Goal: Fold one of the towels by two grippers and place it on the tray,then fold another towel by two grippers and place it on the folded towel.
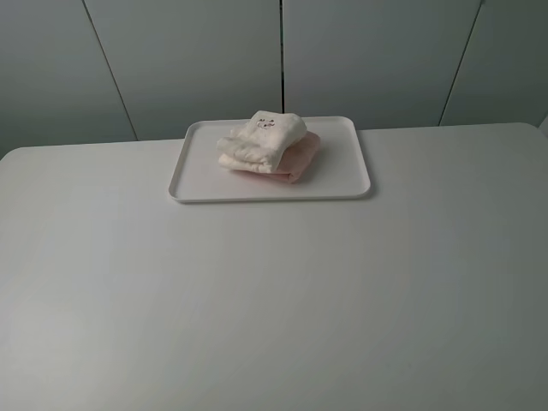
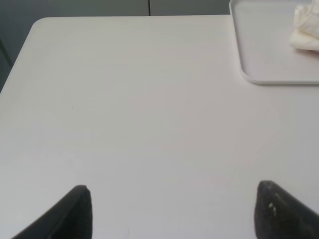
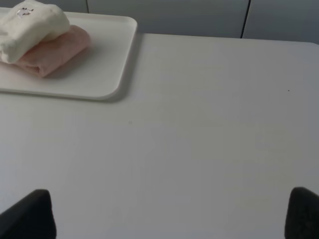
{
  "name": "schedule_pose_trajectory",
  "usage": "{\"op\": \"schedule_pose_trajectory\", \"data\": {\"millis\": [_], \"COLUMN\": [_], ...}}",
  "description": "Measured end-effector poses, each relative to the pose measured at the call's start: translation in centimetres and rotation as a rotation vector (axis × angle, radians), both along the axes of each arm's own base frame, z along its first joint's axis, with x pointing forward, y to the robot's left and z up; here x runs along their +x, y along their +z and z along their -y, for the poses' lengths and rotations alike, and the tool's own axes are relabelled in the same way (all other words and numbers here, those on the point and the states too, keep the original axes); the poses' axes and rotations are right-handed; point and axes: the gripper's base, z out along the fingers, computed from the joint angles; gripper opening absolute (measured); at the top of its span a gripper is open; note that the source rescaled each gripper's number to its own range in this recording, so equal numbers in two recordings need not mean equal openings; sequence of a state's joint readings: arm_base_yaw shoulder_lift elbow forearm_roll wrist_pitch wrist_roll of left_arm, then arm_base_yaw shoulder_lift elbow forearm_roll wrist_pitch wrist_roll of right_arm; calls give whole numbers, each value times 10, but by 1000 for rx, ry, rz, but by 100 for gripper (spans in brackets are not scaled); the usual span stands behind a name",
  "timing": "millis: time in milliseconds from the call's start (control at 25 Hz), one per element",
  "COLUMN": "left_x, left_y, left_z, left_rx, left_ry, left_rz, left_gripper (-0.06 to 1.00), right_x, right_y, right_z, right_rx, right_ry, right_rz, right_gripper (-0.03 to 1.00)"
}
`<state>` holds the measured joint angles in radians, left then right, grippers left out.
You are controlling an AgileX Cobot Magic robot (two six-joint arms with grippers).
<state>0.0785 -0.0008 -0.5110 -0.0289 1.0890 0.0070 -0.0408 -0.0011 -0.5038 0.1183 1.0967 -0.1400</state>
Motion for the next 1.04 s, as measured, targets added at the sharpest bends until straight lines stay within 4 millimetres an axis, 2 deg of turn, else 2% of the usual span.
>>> {"op": "schedule_pose_trajectory", "data": {"millis": [1040], "left_x": [0], "left_y": [0], "left_z": [0], "left_rx": [0], "left_ry": [0], "left_rz": [0], "left_gripper": [89], "right_x": [0], "right_y": [0], "right_z": [0], "right_rx": [-1], "right_ry": [1], "right_rz": [0], "right_gripper": [100]}}
